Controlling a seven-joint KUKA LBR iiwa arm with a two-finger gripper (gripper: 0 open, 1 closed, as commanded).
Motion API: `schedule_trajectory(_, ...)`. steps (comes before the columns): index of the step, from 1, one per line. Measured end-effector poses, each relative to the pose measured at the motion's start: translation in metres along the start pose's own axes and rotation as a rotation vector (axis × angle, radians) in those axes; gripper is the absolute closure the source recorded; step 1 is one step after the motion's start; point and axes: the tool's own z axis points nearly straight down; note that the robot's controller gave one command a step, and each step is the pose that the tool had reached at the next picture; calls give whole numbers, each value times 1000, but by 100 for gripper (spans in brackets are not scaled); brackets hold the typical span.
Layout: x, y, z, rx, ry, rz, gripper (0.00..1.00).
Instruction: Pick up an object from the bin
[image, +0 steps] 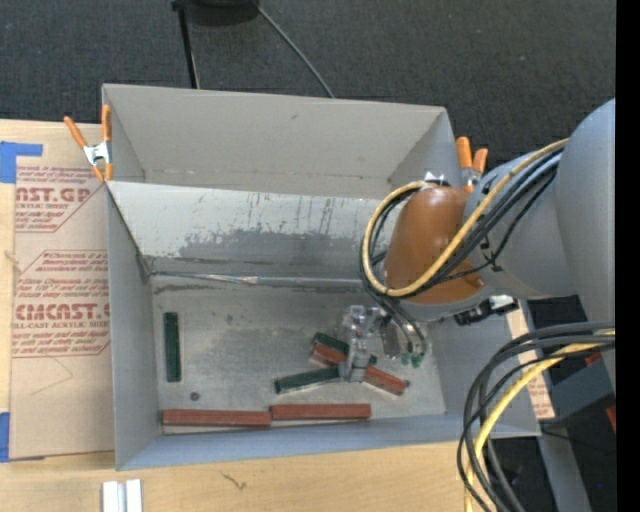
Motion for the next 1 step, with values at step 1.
schedule_trajectory(1, 0, 0, 0, 0, 0, 0, 100)
